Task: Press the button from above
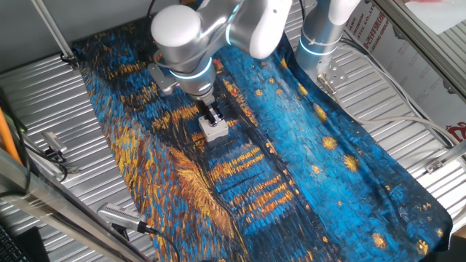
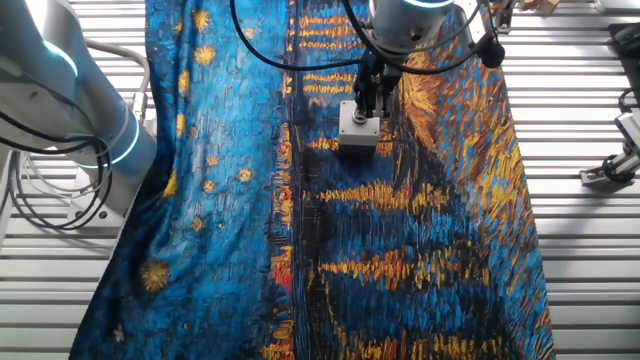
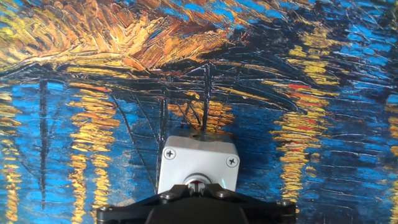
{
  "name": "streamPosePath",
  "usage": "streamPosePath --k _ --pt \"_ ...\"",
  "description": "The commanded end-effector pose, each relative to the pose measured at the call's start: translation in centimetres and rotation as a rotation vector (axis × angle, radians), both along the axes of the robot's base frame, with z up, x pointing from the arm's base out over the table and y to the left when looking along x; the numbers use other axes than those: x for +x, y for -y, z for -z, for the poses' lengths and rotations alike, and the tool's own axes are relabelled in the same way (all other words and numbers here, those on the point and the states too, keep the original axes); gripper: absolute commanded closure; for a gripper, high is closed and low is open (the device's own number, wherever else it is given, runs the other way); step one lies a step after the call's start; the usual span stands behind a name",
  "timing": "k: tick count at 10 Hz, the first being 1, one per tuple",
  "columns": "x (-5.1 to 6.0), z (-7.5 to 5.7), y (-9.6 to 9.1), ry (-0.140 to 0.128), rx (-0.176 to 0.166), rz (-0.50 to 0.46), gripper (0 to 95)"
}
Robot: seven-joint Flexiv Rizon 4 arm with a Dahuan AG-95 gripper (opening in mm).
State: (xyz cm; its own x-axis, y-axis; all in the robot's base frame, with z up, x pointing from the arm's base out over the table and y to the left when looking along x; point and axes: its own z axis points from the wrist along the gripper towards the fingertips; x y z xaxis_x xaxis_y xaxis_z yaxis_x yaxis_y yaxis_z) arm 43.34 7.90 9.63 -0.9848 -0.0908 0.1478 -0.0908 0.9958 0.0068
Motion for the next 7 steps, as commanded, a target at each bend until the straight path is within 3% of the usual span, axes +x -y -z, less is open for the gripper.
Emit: streamPosePath --k 1,2,4,6,7 --pt "-0.06 1.64 -0.10 0.014 0.012 0.004 95.0" --pt "-0.12 1.67 -0.06 0.012 -0.015 -0.015 95.0" --pt "-0.25 1.63 0.07 0.027 0.017 -0.002 95.0" --pt "-0.26 1.70 0.06 0.025 0.014 -0.002 95.0" --pt "-0.33 1.66 0.12 0.014 -0.003 -0.013 95.0"
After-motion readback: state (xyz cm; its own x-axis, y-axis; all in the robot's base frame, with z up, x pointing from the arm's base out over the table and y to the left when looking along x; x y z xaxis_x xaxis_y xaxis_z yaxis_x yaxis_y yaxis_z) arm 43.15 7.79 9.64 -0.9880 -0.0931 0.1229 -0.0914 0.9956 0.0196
